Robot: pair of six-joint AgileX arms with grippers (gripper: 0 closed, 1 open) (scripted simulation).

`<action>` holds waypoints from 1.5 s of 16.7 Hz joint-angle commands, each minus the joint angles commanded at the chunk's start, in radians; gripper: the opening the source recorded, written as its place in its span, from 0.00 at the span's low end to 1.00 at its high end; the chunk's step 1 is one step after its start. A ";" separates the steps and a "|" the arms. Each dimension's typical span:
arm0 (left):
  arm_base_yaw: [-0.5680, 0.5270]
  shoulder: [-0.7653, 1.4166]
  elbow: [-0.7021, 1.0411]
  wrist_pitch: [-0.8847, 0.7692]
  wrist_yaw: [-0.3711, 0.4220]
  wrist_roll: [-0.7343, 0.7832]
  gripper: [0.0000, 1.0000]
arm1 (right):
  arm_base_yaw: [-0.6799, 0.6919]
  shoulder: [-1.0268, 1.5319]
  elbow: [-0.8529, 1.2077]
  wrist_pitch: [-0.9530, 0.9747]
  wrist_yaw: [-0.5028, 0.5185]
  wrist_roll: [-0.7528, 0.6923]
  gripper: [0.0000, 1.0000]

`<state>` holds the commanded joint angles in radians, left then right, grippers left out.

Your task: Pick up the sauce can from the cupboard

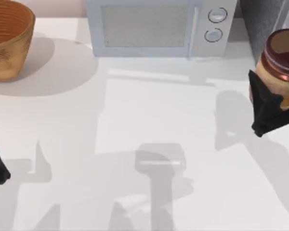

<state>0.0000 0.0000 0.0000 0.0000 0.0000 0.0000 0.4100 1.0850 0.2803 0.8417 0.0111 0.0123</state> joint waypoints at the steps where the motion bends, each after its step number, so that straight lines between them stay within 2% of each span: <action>1: 0.000 0.000 0.000 0.000 0.000 0.000 1.00 | 0.037 0.107 0.025 0.079 0.001 0.001 0.00; 7: 0.000 0.000 0.000 0.000 0.000 0.000 1.00 | 0.236 0.685 0.160 0.495 0.008 0.004 0.00; 12: 0.000 0.000 0.000 0.000 0.000 0.000 1.00 | 0.334 0.961 0.227 0.696 0.008 0.002 0.00; 20: 0.000 0.000 0.000 0.000 0.000 0.000 1.00 | 0.345 1.001 0.237 0.723 0.007 0.003 0.00; 25: 0.000 0.000 0.000 0.000 0.000 0.000 1.00 | 0.347 1.110 0.379 0.691 0.010 -0.003 0.00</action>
<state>0.0000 0.0000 0.0000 0.0000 0.0000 0.0000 0.7569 2.1954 0.6589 1.5331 0.0214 0.0090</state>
